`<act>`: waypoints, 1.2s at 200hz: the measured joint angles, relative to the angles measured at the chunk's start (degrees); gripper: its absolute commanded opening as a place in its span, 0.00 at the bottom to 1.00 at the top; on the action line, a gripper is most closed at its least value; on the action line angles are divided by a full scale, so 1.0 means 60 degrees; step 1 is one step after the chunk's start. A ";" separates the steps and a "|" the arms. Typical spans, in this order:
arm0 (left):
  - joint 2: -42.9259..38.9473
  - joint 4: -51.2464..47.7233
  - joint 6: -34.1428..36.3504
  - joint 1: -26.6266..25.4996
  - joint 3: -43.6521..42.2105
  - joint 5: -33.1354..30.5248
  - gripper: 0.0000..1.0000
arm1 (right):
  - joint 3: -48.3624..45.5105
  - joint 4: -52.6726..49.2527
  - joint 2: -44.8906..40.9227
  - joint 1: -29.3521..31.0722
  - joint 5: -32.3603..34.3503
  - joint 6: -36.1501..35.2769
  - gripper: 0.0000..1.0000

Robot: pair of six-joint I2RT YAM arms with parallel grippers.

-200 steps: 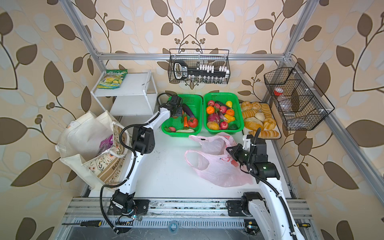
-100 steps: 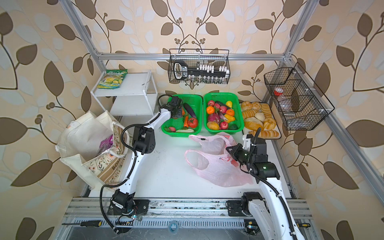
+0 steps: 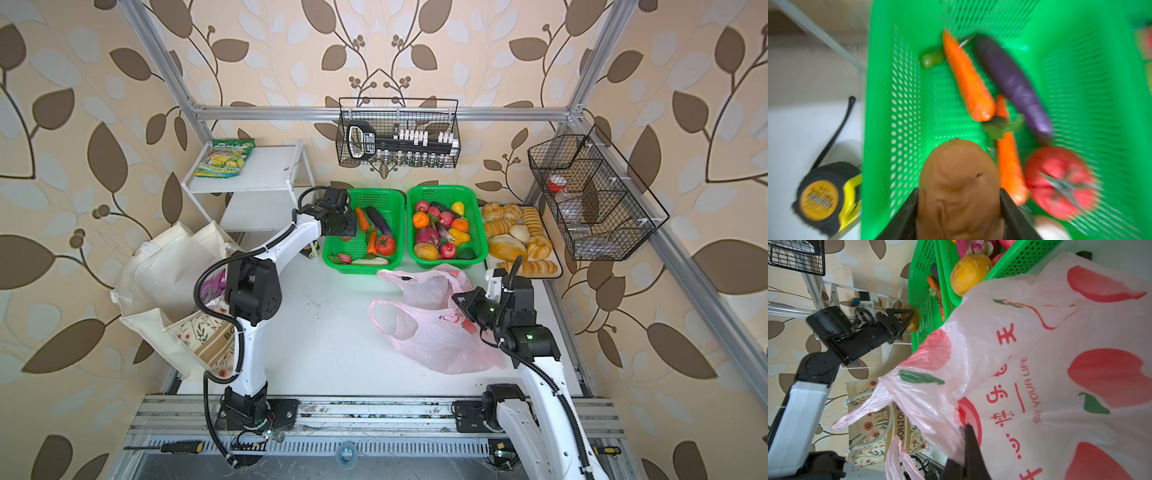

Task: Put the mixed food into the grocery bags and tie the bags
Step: 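Carry the potato with the left gripper into the pink bag opening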

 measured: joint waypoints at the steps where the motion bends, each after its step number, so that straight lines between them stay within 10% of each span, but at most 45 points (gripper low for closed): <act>1: -0.0055 0.0000 -0.0007 0.0000 -0.0025 0.0015 0.30 | 0.0000 0.0000 -0.0007 0.0000 0.0000 0.0000 0.00; 95: -0.6546 0.1209 -0.1439 -0.1111 -0.6790 0.4554 0.25 | 0.0000 0.0080 -0.0273 0.0000 -0.0146 0.0117 0.00; 154: -0.7238 0.1614 -0.2379 -0.2499 -0.8754 0.6113 0.26 | -0.0011 0.0193 -0.0423 0.0000 -0.0157 0.0313 0.00; 240: -0.5810 0.2546 -0.1949 -0.3002 -0.8000 0.8353 0.31 | -0.0266 0.0528 -0.0623 0.0000 -0.0379 0.0732 0.00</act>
